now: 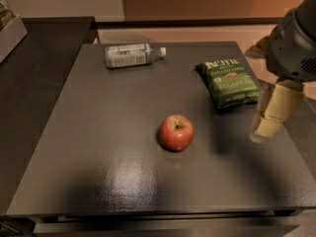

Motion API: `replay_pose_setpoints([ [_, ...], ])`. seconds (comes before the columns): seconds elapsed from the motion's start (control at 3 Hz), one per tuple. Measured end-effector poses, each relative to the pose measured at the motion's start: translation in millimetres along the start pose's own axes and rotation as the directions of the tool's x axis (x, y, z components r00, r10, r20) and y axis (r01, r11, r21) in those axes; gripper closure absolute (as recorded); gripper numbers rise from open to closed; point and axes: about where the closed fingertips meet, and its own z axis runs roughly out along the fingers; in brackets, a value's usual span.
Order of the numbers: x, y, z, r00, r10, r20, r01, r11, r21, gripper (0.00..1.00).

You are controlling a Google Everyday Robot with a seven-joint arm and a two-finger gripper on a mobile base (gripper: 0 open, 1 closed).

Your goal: Move apple near blue plastic bottle

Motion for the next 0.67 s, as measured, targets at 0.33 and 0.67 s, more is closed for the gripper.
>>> replay_pose_setpoints([
  [0.33, -18, 10, 10, 0.998, -0.041, 0.037, 0.042, 0.9989, -0.019, 0.00],
  [0.67, -57, 28, 34, 0.990, -0.104, 0.098, 0.110, 0.9918, -0.065, 0.00],
])
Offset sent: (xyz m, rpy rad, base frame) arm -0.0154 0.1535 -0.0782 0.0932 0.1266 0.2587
